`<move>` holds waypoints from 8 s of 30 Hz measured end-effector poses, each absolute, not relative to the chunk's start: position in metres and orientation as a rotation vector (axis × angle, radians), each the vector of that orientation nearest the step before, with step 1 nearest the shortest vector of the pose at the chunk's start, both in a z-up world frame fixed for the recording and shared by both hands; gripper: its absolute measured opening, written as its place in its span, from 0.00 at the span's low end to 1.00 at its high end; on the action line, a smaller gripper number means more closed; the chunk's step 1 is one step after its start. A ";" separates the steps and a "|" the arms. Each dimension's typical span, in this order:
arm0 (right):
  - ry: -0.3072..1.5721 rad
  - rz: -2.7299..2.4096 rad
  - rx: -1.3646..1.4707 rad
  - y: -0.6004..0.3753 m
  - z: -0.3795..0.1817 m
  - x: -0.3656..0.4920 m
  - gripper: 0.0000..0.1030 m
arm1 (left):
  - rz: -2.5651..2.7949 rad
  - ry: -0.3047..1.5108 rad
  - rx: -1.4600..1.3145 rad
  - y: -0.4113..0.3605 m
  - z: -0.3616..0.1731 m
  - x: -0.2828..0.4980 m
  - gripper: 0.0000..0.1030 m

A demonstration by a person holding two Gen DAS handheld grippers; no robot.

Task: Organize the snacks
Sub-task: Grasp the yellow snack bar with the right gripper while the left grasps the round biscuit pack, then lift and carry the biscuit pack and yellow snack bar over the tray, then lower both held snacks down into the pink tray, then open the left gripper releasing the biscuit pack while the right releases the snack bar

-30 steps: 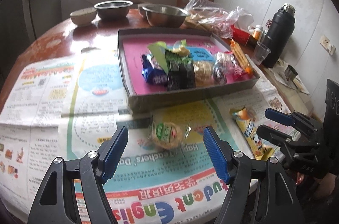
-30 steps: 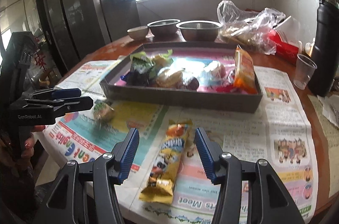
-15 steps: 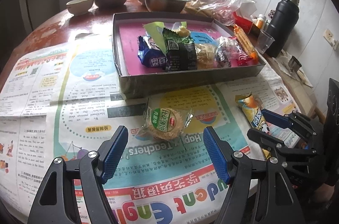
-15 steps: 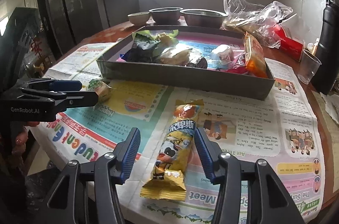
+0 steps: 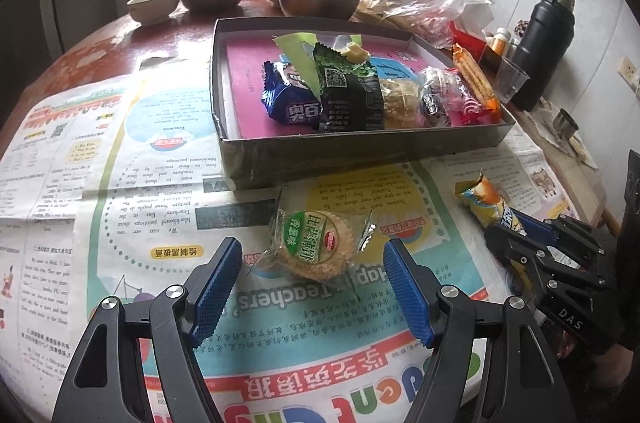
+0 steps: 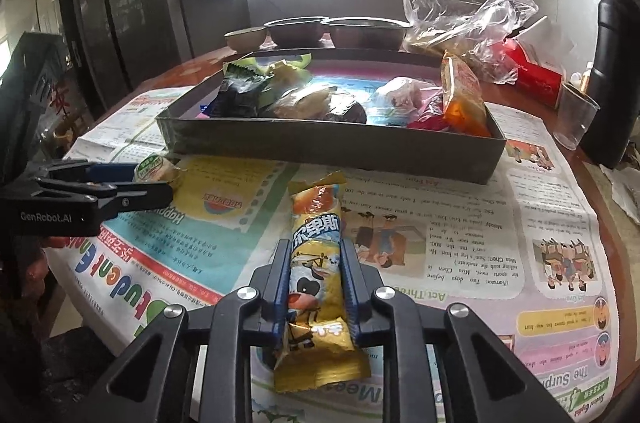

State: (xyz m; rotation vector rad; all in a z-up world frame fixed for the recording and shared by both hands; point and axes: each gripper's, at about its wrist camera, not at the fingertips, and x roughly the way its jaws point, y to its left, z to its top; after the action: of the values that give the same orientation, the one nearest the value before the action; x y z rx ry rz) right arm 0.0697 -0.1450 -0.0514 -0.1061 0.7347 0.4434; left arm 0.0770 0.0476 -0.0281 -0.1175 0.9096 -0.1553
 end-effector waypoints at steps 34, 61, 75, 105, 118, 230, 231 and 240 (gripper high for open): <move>0.661 0.474 0.017 -0.163 -0.019 0.076 0.22 | -0.223 0.802 -0.111 0.022 0.011 0.078 0.45; 0.579 0.452 0.070 -0.182 0.008 0.112 0.22 | -0.264 0.743 -0.137 0.000 0.030 0.122 0.45; 0.675 0.500 0.070 -0.183 -0.013 0.121 0.23 | -0.281 0.751 -0.147 -0.002 0.026 0.135 0.45; 0.621 0.522 -0.048 -0.168 -0.003 0.115 0.21 | -0.280 0.738 -0.165 0.003 0.035 0.143 0.45; 0.567 0.503 -0.012 -0.165 0.023 0.150 0.21 | -0.278 0.731 -0.156 -0.003 0.037 0.167 0.45; 0.602 0.413 -0.003 -0.166 0.005 0.176 0.45 | -0.259 0.808 -0.157 -0.007 0.012 0.194 0.70; 0.599 0.412 0.000 -0.167 0.006 0.176 0.46 | -0.257 0.807 -0.156 -0.007 0.013 0.194 0.70; 0.573 0.400 0.013 -0.172 0.013 0.169 0.53 | -0.256 0.782 -0.147 -0.008 0.022 0.185 0.73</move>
State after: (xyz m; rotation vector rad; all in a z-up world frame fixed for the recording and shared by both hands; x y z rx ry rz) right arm 0.1686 -0.1722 0.0129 0.0133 0.5730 0.4002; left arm 0.1850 -0.0078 0.0224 -0.1471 0.7823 -0.2560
